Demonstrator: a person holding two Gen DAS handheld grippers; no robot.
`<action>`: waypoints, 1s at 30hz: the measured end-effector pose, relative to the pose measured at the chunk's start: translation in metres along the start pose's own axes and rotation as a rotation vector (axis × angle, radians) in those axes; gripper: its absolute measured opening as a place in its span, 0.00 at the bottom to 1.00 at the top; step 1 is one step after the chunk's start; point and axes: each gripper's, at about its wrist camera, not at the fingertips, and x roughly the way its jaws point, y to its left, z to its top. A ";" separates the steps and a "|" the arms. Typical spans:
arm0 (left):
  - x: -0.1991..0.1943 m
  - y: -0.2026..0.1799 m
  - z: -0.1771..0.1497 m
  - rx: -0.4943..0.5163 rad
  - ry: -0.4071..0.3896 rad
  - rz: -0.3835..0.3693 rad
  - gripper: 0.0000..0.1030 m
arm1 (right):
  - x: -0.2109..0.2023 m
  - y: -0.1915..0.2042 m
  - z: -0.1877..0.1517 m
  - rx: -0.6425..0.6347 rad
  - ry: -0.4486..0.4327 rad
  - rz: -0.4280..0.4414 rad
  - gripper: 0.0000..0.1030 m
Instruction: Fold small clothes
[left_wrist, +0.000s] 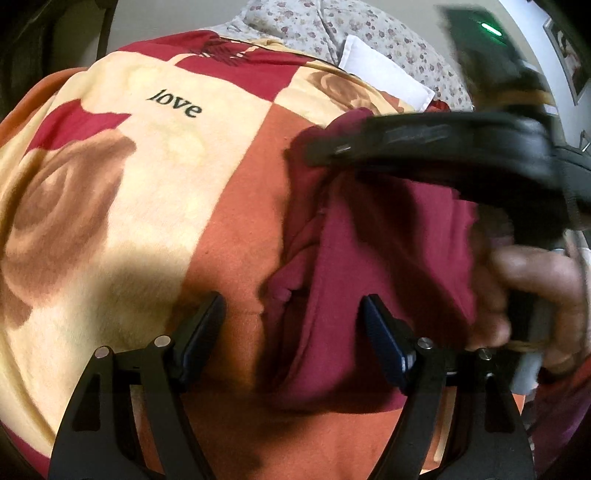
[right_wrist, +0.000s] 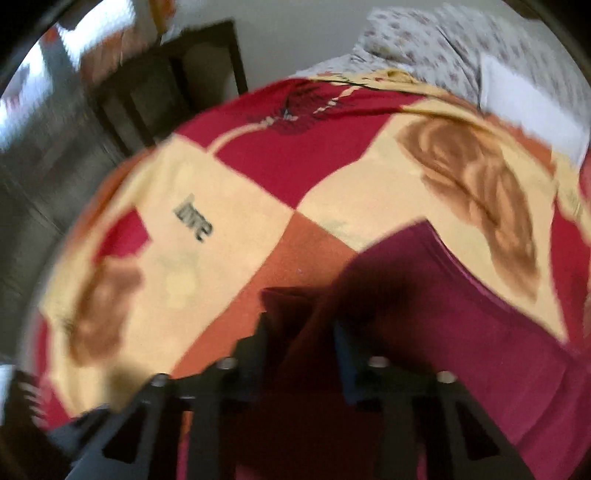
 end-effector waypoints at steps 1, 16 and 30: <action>0.001 -0.002 0.002 0.001 -0.005 -0.004 0.78 | -0.011 -0.008 -0.001 0.041 -0.030 0.051 0.20; 0.019 -0.019 0.005 0.007 -0.011 -0.013 0.76 | -0.029 -0.022 -0.007 0.086 -0.045 0.120 0.19; 0.011 -0.007 -0.008 -0.037 -0.035 -0.083 0.76 | 0.024 0.026 0.016 -0.065 0.146 -0.108 0.41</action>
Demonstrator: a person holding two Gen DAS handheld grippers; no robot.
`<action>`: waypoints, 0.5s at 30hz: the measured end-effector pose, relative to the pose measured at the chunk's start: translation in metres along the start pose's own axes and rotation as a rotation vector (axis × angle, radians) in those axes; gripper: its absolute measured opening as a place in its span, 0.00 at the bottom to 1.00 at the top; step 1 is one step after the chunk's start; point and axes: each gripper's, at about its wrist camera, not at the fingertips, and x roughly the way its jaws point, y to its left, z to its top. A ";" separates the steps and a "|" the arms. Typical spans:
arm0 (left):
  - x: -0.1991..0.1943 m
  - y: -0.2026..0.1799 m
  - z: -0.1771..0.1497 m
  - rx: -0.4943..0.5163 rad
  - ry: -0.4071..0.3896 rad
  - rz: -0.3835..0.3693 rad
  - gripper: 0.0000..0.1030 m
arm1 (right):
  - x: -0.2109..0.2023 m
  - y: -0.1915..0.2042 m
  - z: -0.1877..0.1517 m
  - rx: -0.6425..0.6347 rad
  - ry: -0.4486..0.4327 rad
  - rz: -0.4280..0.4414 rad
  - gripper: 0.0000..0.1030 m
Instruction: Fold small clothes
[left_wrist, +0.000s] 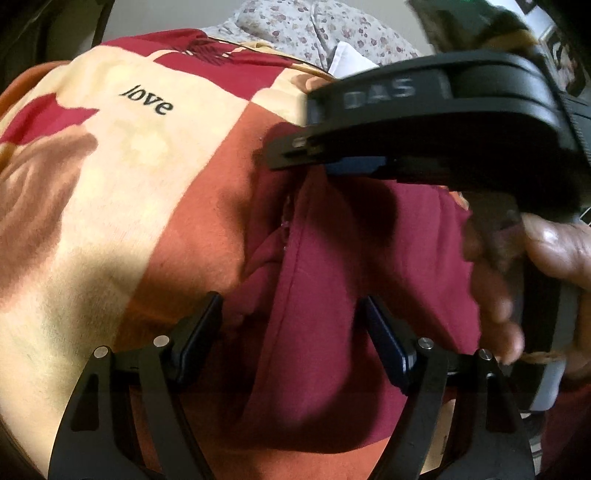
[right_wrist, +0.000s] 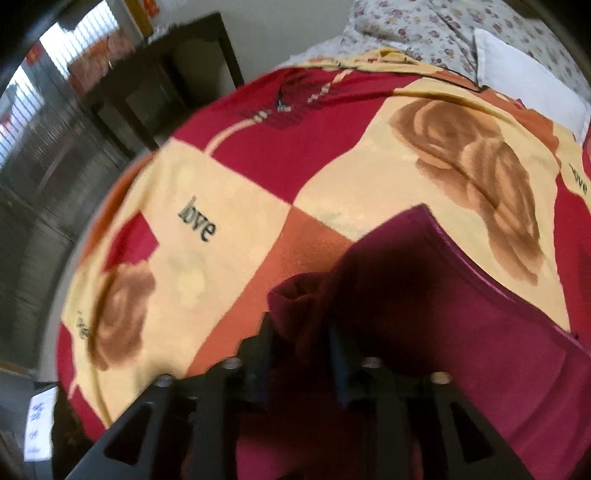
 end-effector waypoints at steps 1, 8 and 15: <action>0.000 0.002 0.000 -0.009 -0.001 -0.009 0.76 | 0.003 0.003 0.001 -0.014 0.010 -0.013 0.43; -0.002 0.004 -0.003 -0.024 -0.008 -0.017 0.76 | 0.014 0.012 -0.004 -0.138 -0.007 -0.087 0.43; -0.006 -0.002 -0.012 -0.005 -0.015 0.003 0.76 | -0.025 -0.031 -0.020 0.046 -0.129 0.147 0.22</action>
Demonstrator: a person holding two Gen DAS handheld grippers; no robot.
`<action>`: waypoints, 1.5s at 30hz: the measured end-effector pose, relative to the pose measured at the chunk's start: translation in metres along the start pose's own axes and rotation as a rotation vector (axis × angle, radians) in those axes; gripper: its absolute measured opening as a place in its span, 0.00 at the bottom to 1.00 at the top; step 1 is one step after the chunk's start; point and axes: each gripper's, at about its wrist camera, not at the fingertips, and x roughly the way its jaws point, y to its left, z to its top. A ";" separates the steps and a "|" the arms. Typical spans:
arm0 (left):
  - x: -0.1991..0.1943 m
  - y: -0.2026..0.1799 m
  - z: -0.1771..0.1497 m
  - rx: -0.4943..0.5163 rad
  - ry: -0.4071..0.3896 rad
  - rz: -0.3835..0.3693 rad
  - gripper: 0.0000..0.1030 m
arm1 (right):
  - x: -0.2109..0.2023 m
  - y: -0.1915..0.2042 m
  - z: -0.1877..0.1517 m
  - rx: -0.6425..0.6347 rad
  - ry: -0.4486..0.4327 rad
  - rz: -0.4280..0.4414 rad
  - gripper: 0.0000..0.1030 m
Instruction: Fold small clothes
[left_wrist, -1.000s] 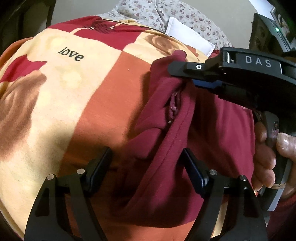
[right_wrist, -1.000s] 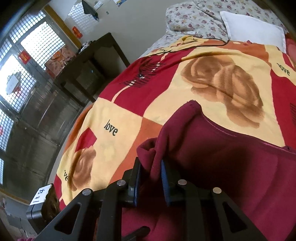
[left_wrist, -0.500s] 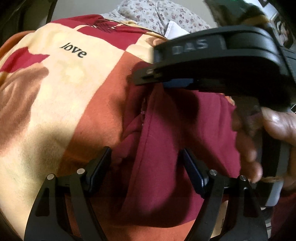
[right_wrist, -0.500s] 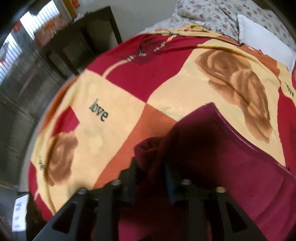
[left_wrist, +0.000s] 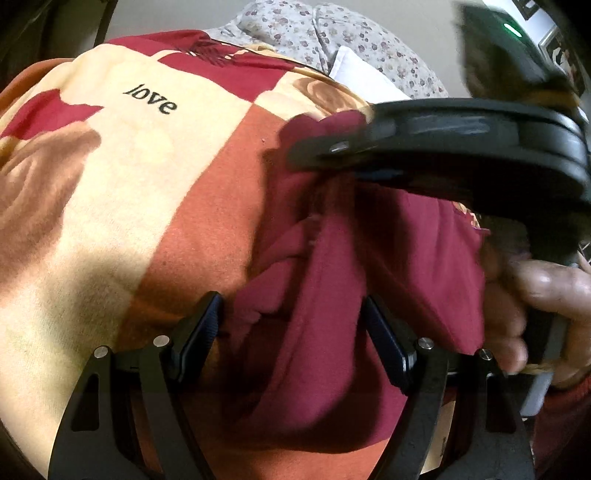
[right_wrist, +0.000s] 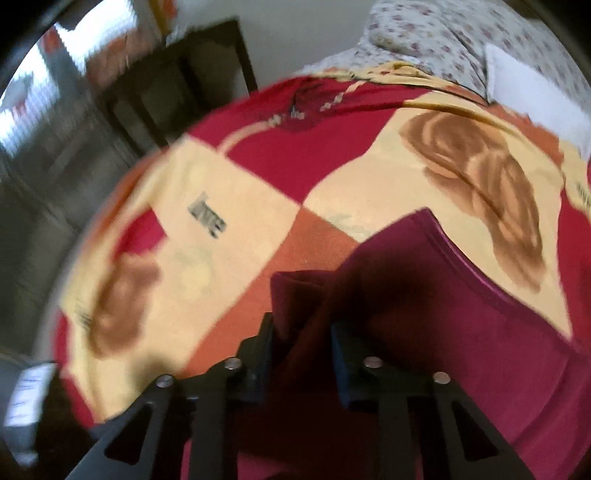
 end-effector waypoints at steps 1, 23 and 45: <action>0.000 -0.001 0.000 -0.005 0.002 0.002 0.76 | -0.011 -0.008 -0.002 0.039 -0.026 0.042 0.22; -0.011 -0.033 0.003 0.022 -0.011 -0.038 0.28 | -0.009 0.002 0.006 0.038 0.122 -0.013 0.59; -0.025 -0.082 0.003 0.134 -0.020 -0.157 0.29 | -0.084 -0.053 -0.034 0.081 -0.085 0.117 0.17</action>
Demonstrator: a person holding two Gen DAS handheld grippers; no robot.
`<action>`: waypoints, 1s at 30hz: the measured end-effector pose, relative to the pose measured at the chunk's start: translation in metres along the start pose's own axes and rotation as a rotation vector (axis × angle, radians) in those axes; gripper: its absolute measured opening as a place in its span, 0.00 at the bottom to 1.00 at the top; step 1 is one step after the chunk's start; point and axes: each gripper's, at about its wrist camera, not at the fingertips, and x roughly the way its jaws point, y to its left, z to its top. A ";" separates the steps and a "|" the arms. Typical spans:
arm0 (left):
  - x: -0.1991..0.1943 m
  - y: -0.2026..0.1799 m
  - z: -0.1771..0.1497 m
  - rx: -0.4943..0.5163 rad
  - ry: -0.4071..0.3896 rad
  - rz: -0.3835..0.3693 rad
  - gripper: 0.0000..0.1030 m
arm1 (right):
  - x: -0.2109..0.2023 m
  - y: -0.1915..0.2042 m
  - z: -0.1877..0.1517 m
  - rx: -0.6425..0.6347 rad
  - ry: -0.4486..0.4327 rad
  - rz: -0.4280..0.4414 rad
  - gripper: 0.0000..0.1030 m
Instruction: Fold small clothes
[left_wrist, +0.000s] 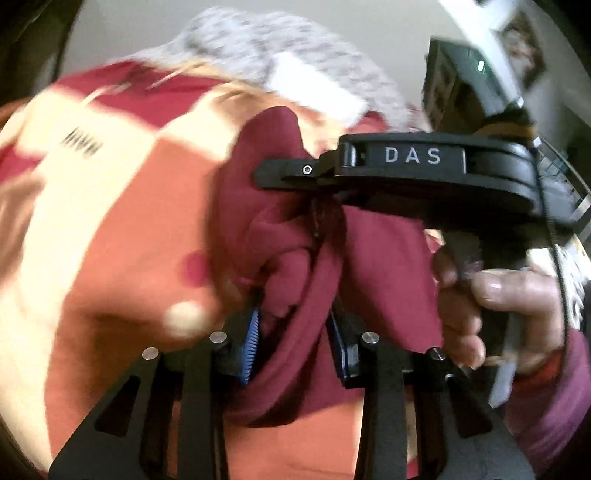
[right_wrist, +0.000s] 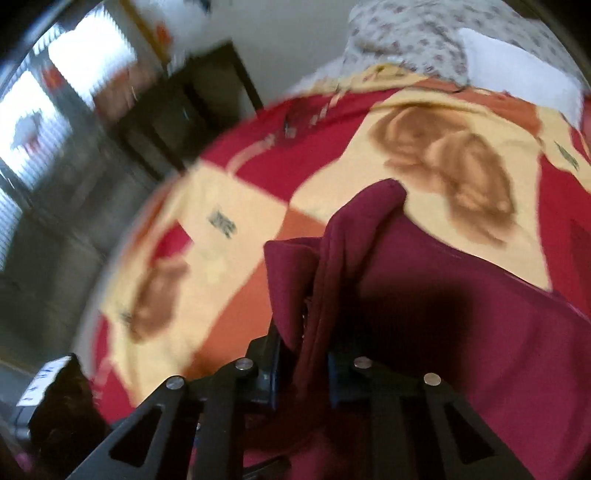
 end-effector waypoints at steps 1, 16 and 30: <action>-0.002 -0.016 0.002 0.034 -0.004 -0.022 0.26 | -0.017 -0.001 -0.003 0.018 -0.028 0.014 0.17; 0.101 -0.195 -0.020 0.365 0.199 -0.203 0.23 | -0.177 -0.158 -0.097 0.256 -0.224 -0.167 0.16; 0.061 -0.168 0.001 0.491 0.115 0.063 0.47 | -0.212 -0.165 -0.139 0.353 -0.346 -0.098 0.39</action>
